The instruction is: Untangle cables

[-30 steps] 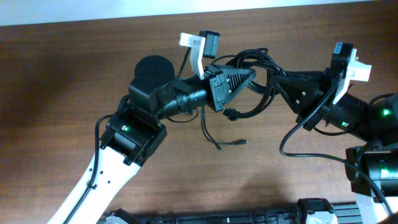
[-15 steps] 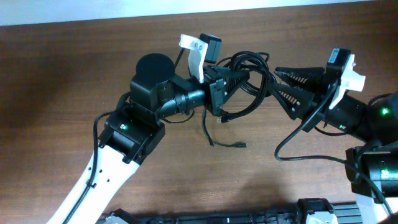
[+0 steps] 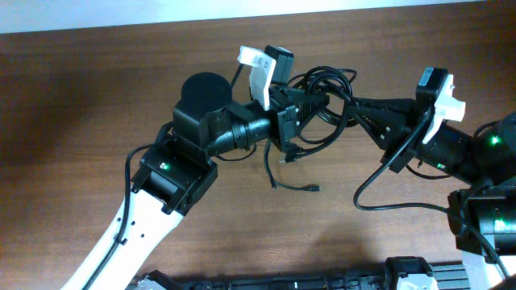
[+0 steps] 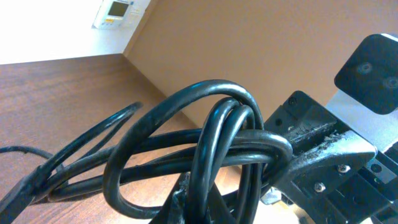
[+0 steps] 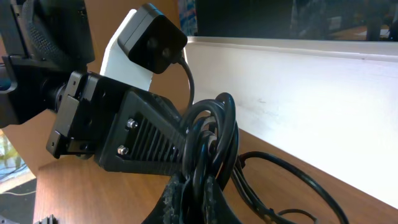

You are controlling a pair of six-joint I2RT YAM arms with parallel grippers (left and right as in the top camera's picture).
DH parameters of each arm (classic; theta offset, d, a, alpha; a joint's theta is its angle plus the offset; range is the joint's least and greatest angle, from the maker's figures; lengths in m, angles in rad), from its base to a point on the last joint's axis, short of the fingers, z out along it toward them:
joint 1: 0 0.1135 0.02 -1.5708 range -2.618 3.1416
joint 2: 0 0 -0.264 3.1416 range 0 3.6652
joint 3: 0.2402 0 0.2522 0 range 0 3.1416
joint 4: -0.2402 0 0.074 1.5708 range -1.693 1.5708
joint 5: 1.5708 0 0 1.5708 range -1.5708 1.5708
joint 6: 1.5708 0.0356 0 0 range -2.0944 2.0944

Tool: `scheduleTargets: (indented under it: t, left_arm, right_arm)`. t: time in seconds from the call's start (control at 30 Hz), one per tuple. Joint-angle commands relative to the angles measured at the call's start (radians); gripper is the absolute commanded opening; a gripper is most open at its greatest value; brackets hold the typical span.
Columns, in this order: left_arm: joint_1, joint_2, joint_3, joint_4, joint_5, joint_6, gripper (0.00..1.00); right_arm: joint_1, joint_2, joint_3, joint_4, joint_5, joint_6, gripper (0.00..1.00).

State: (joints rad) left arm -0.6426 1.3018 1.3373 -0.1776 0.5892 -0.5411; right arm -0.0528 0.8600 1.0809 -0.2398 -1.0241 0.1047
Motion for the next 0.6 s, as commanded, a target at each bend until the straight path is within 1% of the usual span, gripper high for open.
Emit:
scheduleTargets:
  t: [0.0, 0.1, 0.17, 0.23, 0.27, 0.33, 0.57]
  left_arm:
    - [-0.015, -0.005, 0.016, -0.003, -0.057, 0.019, 0.00]
    - [-0.014, -0.005, 0.017, -0.037, -0.143, 0.019, 0.00]
    - [-0.014, -0.005, 0.017, -0.075, -0.238, 0.012, 0.00]
    - [-0.014, -0.005, 0.017, -0.119, -0.337, -0.039, 0.00]
    - [-0.014, -0.005, 0.017, -0.156, -0.409, -0.098, 0.00]
    - [-0.013, -0.005, 0.016, -0.196, -0.480, -0.173, 0.00]
    - [0.060, -0.006, 0.017, -0.246, -0.490, -0.322, 0.00]
  right_arm:
    - [-0.001, -0.003, 0.011, 0.000, 0.008, -0.004, 0.04]
    - [-0.001, -0.003, 0.011, 0.008, 0.015, -0.004, 0.04]
    - [-0.001, -0.003, 0.011, 0.014, 0.015, -0.004, 0.04]
    - [-0.001, -0.004, 0.011, 0.021, 0.015, -0.004, 0.04]
    - [-0.001, -0.005, 0.011, 0.023, 0.015, -0.004, 0.04]
    - [-0.001, -0.005, 0.011, 0.023, 0.016, -0.004, 0.04]
    - [-0.001, -0.005, 0.011, 0.013, 0.072, 0.001, 0.04]
